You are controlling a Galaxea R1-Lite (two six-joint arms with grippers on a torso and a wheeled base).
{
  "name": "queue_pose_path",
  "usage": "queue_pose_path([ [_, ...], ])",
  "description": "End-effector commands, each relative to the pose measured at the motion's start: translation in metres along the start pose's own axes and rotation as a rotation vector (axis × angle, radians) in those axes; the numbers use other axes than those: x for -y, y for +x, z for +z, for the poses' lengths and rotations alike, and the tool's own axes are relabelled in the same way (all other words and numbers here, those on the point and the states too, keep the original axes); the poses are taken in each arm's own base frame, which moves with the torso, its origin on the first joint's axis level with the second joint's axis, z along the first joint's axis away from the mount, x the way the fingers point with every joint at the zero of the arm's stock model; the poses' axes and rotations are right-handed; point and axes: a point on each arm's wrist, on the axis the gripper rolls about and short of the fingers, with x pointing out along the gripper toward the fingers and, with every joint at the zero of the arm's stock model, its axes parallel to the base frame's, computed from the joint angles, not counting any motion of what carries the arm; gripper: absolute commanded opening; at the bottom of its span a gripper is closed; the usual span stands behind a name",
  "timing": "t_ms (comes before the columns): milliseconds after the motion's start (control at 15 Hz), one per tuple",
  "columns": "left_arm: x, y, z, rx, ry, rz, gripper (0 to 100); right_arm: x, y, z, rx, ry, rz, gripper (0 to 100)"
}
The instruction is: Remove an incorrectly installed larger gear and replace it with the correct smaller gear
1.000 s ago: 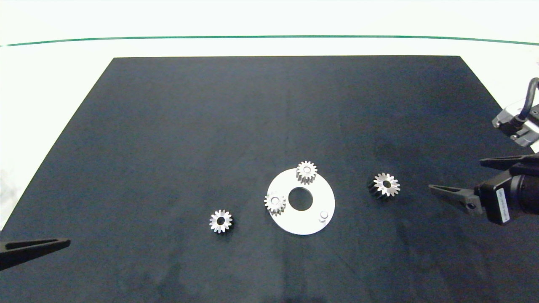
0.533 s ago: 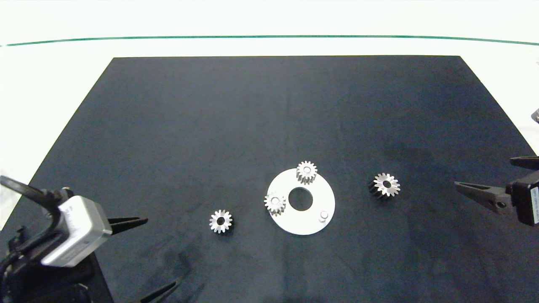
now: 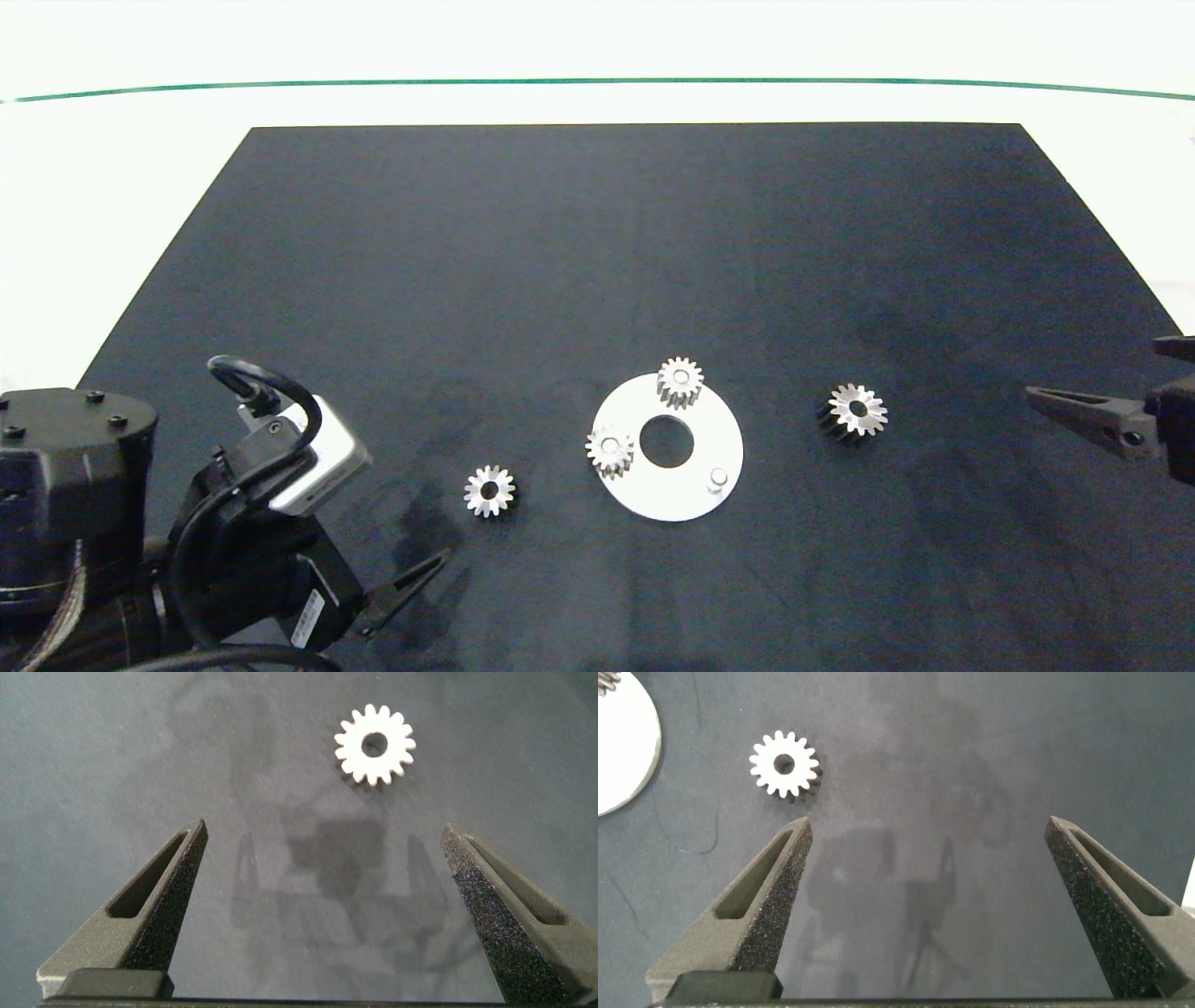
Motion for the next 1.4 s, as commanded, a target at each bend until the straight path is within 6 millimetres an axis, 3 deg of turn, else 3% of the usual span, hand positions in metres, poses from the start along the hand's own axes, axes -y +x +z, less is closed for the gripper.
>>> queue_pose_path([
  [67,0.004,0.011,0.005,-0.02,0.012,-0.006,100,0.0,0.0,0.0,0.0,0.0,-0.001,100],
  [800,0.023,0.044,0.019,-0.036,0.027,-0.039,100,0.0,-0.001,-0.003,-0.004,0.013,0.0,100],
  [1400,0.025,0.054,0.021,-0.057,0.032,-0.024,100,-0.001,-0.004,-0.008,-0.011,0.015,0.003,100],
])
